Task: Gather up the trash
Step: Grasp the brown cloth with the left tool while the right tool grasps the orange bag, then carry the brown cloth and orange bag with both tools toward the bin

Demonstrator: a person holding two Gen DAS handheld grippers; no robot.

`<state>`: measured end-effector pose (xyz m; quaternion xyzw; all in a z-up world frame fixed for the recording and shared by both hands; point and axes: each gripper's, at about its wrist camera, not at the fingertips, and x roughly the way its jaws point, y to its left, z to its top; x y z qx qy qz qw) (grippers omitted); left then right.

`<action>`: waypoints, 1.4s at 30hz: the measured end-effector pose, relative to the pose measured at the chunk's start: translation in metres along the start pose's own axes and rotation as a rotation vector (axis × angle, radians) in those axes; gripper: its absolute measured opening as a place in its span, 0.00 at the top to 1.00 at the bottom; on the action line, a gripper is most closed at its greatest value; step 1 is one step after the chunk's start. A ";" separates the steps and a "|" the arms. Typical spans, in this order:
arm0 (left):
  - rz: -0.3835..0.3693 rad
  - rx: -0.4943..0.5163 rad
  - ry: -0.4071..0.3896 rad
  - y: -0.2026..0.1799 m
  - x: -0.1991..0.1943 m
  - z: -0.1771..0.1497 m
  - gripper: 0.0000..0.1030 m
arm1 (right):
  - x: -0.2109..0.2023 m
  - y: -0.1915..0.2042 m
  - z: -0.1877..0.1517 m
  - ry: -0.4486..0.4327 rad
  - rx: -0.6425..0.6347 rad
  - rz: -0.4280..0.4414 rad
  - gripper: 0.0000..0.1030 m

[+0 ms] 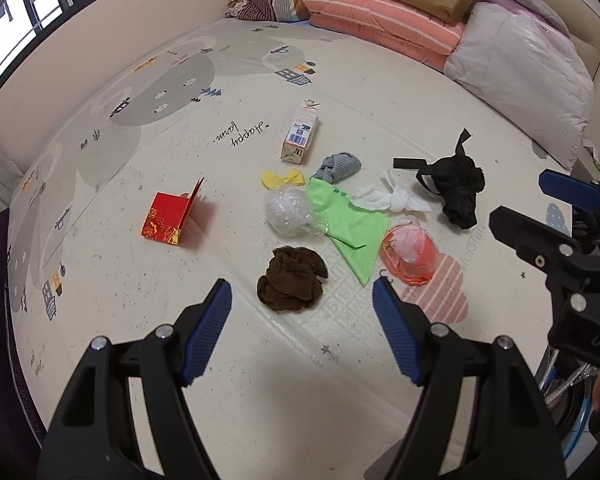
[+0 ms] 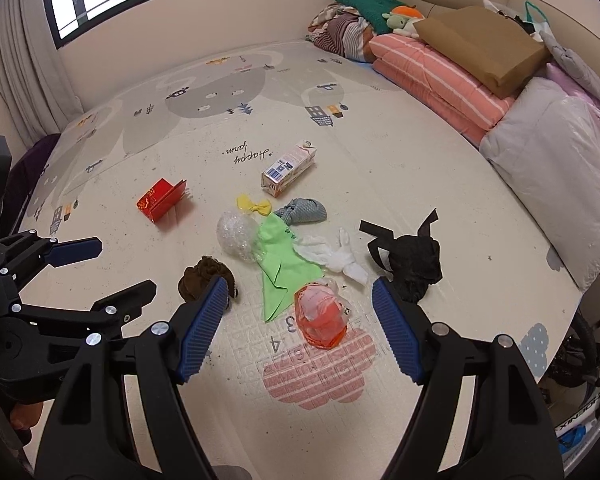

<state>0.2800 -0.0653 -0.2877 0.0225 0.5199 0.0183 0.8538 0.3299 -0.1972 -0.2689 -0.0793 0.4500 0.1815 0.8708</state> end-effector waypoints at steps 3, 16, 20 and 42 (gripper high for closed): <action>-0.006 -0.015 0.015 0.007 0.028 -0.001 0.29 | 0.028 -0.003 -0.003 0.024 -0.006 -0.008 0.30; -0.002 -0.002 0.113 0.004 0.136 -0.017 0.29 | 0.129 -0.025 -0.042 0.122 0.004 -0.006 0.30; -0.016 -0.002 0.121 0.006 0.157 -0.019 0.29 | 0.145 -0.030 -0.049 0.139 0.011 -0.011 0.30; 0.101 0.061 0.076 0.008 0.178 -0.018 0.53 | 0.178 -0.029 -0.061 0.179 -0.009 0.039 0.57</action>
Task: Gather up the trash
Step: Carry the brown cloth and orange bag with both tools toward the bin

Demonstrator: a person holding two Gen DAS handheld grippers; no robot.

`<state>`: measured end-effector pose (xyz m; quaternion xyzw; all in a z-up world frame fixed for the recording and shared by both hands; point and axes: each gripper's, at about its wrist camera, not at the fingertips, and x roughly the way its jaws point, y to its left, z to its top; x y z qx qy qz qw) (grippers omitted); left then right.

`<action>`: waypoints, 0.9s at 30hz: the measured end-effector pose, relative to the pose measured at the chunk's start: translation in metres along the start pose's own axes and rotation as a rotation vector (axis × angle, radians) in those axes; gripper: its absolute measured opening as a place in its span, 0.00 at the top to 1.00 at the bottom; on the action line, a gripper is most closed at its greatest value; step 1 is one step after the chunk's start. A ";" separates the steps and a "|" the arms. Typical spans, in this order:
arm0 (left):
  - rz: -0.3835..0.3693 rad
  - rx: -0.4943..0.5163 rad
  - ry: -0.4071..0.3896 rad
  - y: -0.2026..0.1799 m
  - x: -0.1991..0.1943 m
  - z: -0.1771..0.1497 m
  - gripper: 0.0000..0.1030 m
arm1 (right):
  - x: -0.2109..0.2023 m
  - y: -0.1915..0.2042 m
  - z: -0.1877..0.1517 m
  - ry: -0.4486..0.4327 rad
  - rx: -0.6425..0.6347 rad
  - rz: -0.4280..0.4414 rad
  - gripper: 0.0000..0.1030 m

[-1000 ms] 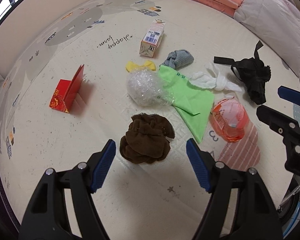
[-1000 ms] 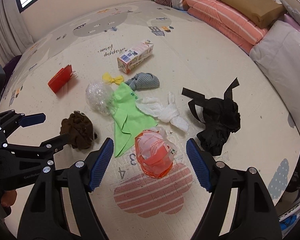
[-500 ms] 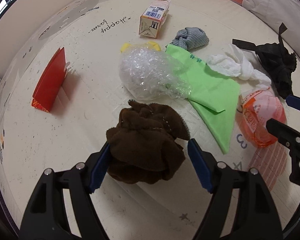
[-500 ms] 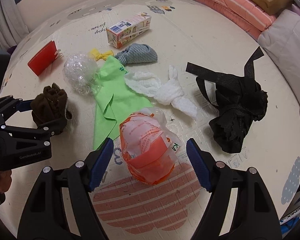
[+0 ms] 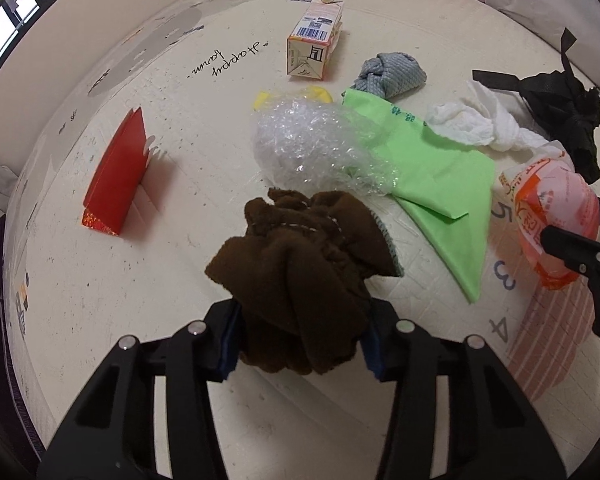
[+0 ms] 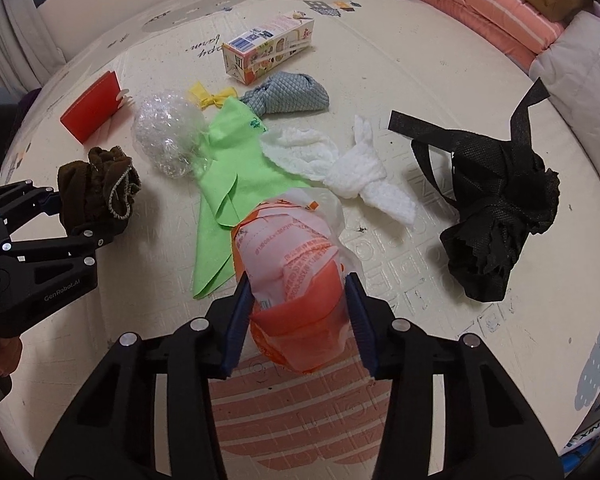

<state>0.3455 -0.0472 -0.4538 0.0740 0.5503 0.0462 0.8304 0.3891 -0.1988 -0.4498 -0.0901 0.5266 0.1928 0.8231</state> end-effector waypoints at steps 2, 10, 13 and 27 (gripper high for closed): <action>0.006 0.003 -0.014 0.000 -0.016 -0.001 0.53 | -0.014 0.001 0.001 -0.015 0.001 0.001 0.57; -0.044 0.027 -0.078 -0.009 -0.109 0.003 0.53 | -0.088 -0.003 0.002 -0.058 0.053 0.003 0.57; -0.070 0.059 -0.109 -0.021 -0.148 0.003 0.53 | -0.125 -0.009 -0.006 -0.085 0.087 -0.018 0.57; -0.254 0.347 -0.240 -0.125 -0.287 0.003 0.53 | -0.290 -0.087 -0.091 -0.164 0.399 -0.177 0.57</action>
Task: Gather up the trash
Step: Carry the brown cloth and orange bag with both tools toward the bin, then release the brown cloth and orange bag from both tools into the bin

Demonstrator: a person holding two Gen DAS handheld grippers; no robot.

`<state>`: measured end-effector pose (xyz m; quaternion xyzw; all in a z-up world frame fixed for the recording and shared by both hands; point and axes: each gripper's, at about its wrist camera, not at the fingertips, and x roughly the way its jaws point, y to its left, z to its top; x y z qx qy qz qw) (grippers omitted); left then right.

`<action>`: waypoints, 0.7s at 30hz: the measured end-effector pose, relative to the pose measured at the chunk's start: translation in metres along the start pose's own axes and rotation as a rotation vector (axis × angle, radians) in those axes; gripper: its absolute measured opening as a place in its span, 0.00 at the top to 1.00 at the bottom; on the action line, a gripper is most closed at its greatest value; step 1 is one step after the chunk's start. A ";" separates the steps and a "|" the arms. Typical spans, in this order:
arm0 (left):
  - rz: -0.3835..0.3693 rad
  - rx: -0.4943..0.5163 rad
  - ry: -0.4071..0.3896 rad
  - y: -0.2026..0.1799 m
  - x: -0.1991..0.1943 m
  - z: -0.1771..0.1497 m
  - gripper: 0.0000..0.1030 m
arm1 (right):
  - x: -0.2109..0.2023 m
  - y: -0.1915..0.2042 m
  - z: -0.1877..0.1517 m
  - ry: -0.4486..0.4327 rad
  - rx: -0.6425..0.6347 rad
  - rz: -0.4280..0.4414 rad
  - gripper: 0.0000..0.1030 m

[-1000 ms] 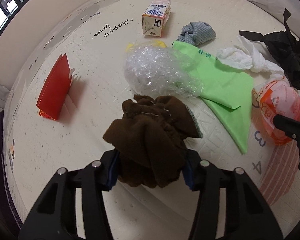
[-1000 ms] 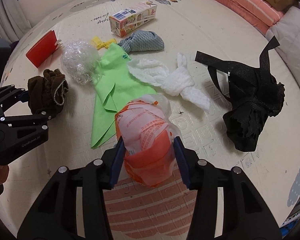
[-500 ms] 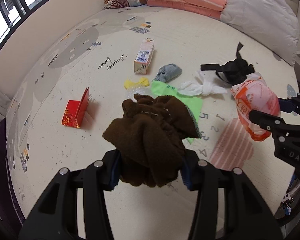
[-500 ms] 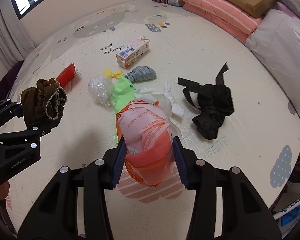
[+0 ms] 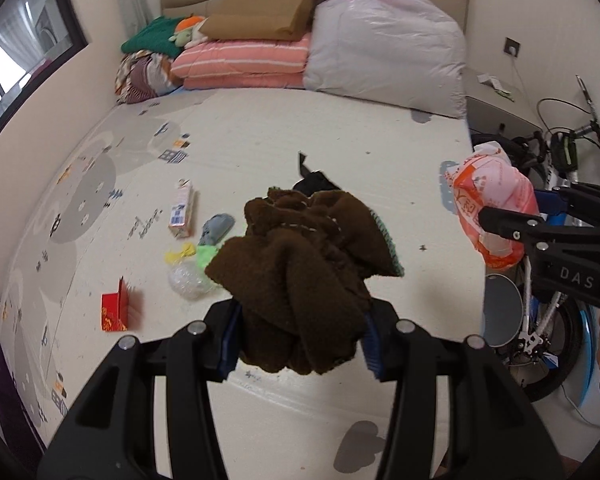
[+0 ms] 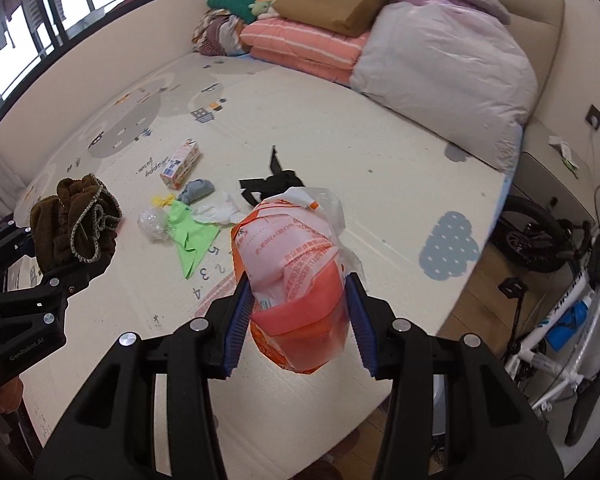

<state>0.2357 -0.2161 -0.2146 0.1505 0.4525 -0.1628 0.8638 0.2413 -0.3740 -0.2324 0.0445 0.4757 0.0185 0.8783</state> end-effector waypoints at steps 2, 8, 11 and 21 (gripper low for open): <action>-0.029 0.041 -0.012 -0.025 -0.009 0.009 0.53 | -0.018 -0.021 -0.008 -0.005 0.028 -0.032 0.57; -0.104 0.142 -0.037 -0.113 -0.029 0.031 0.53 | -0.066 -0.100 -0.042 -0.017 0.112 -0.102 0.57; -0.144 0.176 -0.043 -0.162 -0.033 0.035 0.53 | -0.084 -0.139 -0.066 -0.018 0.140 -0.141 0.56; -0.258 0.266 0.031 -0.290 -0.017 0.018 0.53 | -0.098 -0.240 -0.135 0.027 0.233 -0.185 0.55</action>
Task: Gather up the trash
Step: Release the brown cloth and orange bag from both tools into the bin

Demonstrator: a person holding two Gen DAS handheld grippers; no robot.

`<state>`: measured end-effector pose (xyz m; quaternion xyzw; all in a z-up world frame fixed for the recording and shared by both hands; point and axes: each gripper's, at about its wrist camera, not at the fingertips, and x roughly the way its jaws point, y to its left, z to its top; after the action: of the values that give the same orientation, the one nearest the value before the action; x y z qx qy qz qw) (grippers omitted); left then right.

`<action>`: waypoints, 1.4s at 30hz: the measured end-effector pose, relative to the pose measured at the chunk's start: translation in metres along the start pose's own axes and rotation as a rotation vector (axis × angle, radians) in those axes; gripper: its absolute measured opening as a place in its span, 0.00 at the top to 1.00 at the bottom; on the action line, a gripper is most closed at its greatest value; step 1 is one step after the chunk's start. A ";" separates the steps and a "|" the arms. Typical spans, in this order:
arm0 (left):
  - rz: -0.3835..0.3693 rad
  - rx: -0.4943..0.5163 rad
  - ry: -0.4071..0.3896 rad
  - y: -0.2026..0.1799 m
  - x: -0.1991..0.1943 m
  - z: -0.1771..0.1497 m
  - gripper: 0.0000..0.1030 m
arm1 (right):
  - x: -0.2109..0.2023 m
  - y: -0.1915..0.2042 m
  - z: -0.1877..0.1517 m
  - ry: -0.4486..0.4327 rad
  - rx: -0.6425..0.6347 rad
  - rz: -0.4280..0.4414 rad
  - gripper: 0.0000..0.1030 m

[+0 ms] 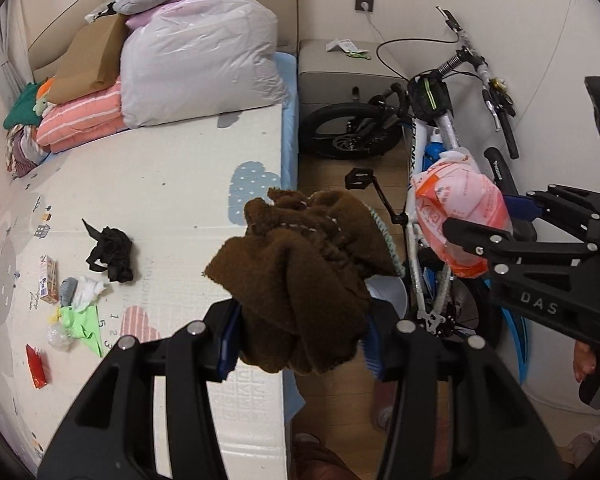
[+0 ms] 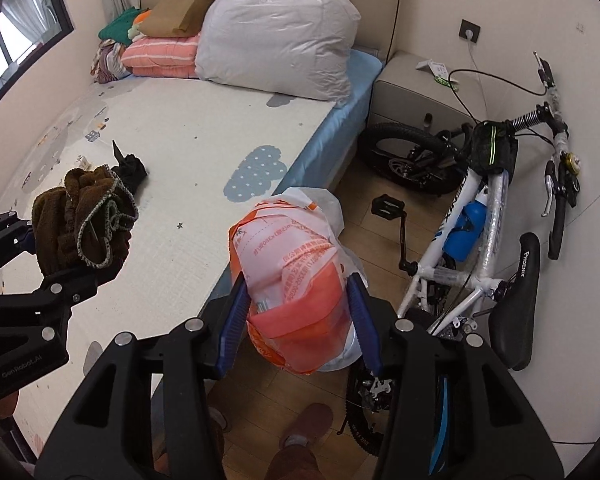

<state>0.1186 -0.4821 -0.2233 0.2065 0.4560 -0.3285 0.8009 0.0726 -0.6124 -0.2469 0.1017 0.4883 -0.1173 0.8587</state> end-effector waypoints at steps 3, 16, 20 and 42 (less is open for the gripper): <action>-0.007 0.028 0.005 -0.018 0.006 0.004 0.52 | 0.010 -0.015 -0.006 0.004 0.023 0.012 0.51; -0.005 0.095 0.023 -0.054 0.016 0.008 0.52 | 0.005 -0.048 -0.020 -0.007 0.057 -0.018 0.32; -0.022 0.119 0.018 -0.068 0.017 0.011 0.52 | -0.009 -0.065 -0.024 -0.012 0.072 -0.053 0.32; -0.059 0.168 0.023 -0.111 0.040 0.042 0.28 | -0.045 -0.123 -0.028 -0.037 0.158 -0.142 0.32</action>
<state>0.0785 -0.6000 -0.2401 0.2633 0.4420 -0.3865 0.7654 -0.0096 -0.7165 -0.2301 0.1323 0.4675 -0.2178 0.8465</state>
